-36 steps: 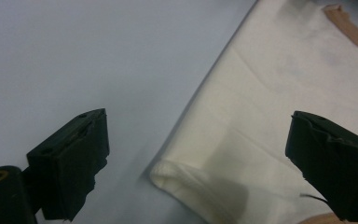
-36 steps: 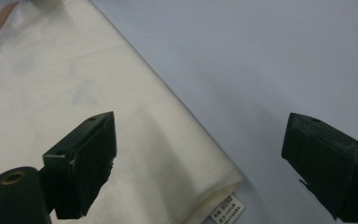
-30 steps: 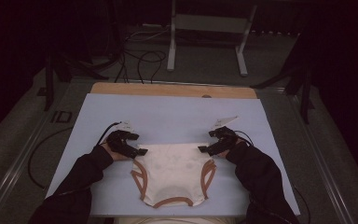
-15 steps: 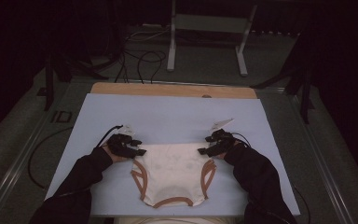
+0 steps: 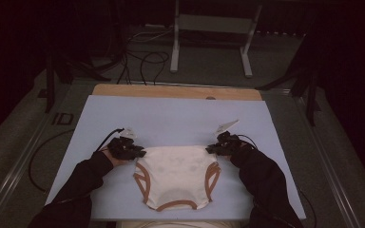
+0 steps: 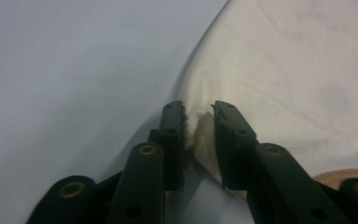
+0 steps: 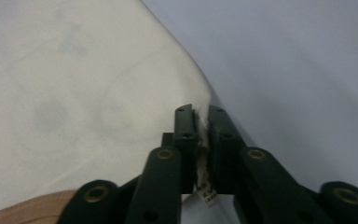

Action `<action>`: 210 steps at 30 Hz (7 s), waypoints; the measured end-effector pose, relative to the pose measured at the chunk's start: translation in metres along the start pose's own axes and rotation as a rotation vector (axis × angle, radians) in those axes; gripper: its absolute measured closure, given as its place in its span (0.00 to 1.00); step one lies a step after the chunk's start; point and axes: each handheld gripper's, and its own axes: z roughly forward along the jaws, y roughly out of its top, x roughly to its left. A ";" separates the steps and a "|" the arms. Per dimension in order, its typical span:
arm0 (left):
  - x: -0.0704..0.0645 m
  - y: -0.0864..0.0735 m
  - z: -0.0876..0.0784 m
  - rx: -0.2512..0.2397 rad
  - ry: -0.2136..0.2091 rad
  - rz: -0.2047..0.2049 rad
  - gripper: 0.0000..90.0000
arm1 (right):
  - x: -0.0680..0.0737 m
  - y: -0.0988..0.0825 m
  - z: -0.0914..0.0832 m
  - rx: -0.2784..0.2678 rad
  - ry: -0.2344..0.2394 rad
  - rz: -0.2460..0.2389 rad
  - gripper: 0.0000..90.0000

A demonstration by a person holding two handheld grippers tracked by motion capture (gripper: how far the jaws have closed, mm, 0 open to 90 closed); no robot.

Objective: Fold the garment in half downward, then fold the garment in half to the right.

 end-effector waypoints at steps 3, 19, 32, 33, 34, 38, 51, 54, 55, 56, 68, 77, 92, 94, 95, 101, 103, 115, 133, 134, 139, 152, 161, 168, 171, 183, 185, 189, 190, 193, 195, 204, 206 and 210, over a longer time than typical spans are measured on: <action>-0.001 0.001 -0.001 0.009 0.011 0.012 0.88 | 0.000 0.000 -0.001 -0.001 0.005 -0.003 0.96; 0.007 0.017 -0.007 -0.029 0.032 -0.004 0.96 | -0.004 0.008 -0.013 -0.043 -0.035 -0.008 0.98; 0.022 0.036 -0.010 -0.083 0.050 0.031 0.96 | -0.015 0.020 -0.018 -0.051 -0.074 -0.019 0.98; 0.024 0.037 -0.010 -0.085 0.052 0.030 0.96 | -0.016 0.022 -0.018 -0.050 -0.079 -0.014 0.98; 0.025 0.039 -0.010 -0.085 0.054 0.032 0.96 | -0.017 0.023 -0.018 -0.049 -0.085 -0.009 0.98; 0.032 0.043 -0.008 -0.090 0.073 0.027 0.96 | -0.022 0.028 -0.016 -0.057 -0.105 0.005 0.98; 0.050 0.051 -0.003 -0.121 0.078 0.004 0.96 | -0.036 0.039 -0.010 -0.073 -0.138 0.033 0.98; 0.054 0.051 -0.001 -0.127 0.079 -0.005 0.96 | -0.039 0.039 -0.008 -0.074 -0.143 0.049 0.98; 0.054 0.051 0.000 -0.128 0.083 -0.006 0.96 | -0.041 0.040 -0.008 -0.076 -0.143 0.050 0.98; 0.055 0.051 0.001 -0.131 0.081 -0.011 0.96 | -0.042 0.040 -0.007 -0.075 -0.144 0.058 0.98; 0.062 0.056 0.012 -0.112 0.097 -0.035 0.96 | -0.052 0.041 0.003 -0.063 -0.167 0.079 0.98; 0.069 0.058 0.022 -0.083 0.102 -0.053 0.96 | -0.061 0.041 0.011 -0.050 -0.173 0.115 0.98; 0.074 0.060 0.034 -0.057 0.126 -0.088 0.95 | -0.072 0.040 0.021 -0.039 -0.173 0.147 0.98; 0.075 0.061 0.035 -0.060 0.135 -0.091 0.95 | -0.074 0.040 0.021 -0.043 -0.181 0.144 0.98; 0.075 0.061 0.035 -0.060 0.138 -0.090 0.95 | -0.075 0.041 0.021 -0.047 -0.182 0.147 0.98; 0.076 0.064 0.038 -0.050 0.150 -0.091 0.95 | -0.079 0.046 0.022 -0.040 -0.193 0.146 0.97; 0.076 0.064 0.039 -0.043 0.152 -0.088 0.95 | -0.079 0.047 0.023 -0.032 -0.191 0.148 0.97; 0.074 0.069 0.033 -0.083 0.169 -0.126 0.66 | -0.077 0.050 0.018 -0.072 -0.186 0.174 0.71; 0.055 0.080 0.002 -0.166 0.086 -0.117 0.08 | -0.056 0.056 -0.007 -0.179 -0.110 0.203 0.17; 0.052 0.081 0.000 -0.169 0.074 -0.111 0.06 | -0.054 0.057 -0.008 -0.184 -0.106 0.198 0.17; 0.040 0.084 -0.011 -0.198 0.046 -0.081 0.01 | -0.039 0.062 -0.019 -0.230 -0.099 0.151 0.14; 0.005 0.080 -0.036 -0.249 0.004 0.016 0.00 | -0.013 0.058 -0.026 -0.290 -0.107 0.090 0.12; -0.021 0.067 -0.038 -0.249 -0.016 0.092 0.01 | -0.005 0.058 -0.027 -0.306 -0.078 0.071 0.11; -0.026 0.056 -0.034 -0.259 -0.036 0.100 0.01 | -0.003 0.063 -0.024 -0.297 -0.076 0.051 0.11; -0.028 0.053 -0.033 -0.250 -0.038 0.108 0.01 | -0.001 0.067 -0.022 -0.287 -0.070 0.042 0.11; -0.044 0.039 -0.033 -0.241 -0.048 0.161 0.01 | 0.008 0.092 -0.011 -0.266 -0.035 -0.017 0.11; -0.047 0.037 -0.032 -0.241 -0.048 0.174 0.01 | 0.010 0.098 -0.008 -0.260 -0.031 -0.024 0.11; -0.051 0.033 -0.030 -0.234 -0.054 0.188 0.01 | 0.011 0.109 -0.001 -0.253 -0.023 -0.035 0.11; -0.053 0.032 -0.029 -0.232 -0.057 0.195 0.01 | 0.011 0.112 0.001 -0.250 -0.022 -0.038 0.11; -0.057 0.028 -0.025 -0.219 -0.070 0.202 0.01 | 0.013 0.118 0.008 -0.242 -0.013 -0.045 0.11; -0.060 0.026 -0.022 -0.201 -0.078 0.219 0.01 | 0.015 0.122 0.013 -0.238 -0.004 -0.044 0.11; -0.064 0.014 -0.007 -0.153 -0.083 0.261 0.04 | 0.021 0.133 0.033 -0.210 0.024 -0.044 0.11; -0.064 0.013 -0.004 -0.137 -0.079 0.275 0.07 | 0.022 0.134 0.036 -0.206 0.032 -0.041 0.11; -0.064 0.010 0.005 -0.096 -0.076 0.310 0.15 | 0.025 0.136 0.043 -0.201 0.044 -0.050 0.11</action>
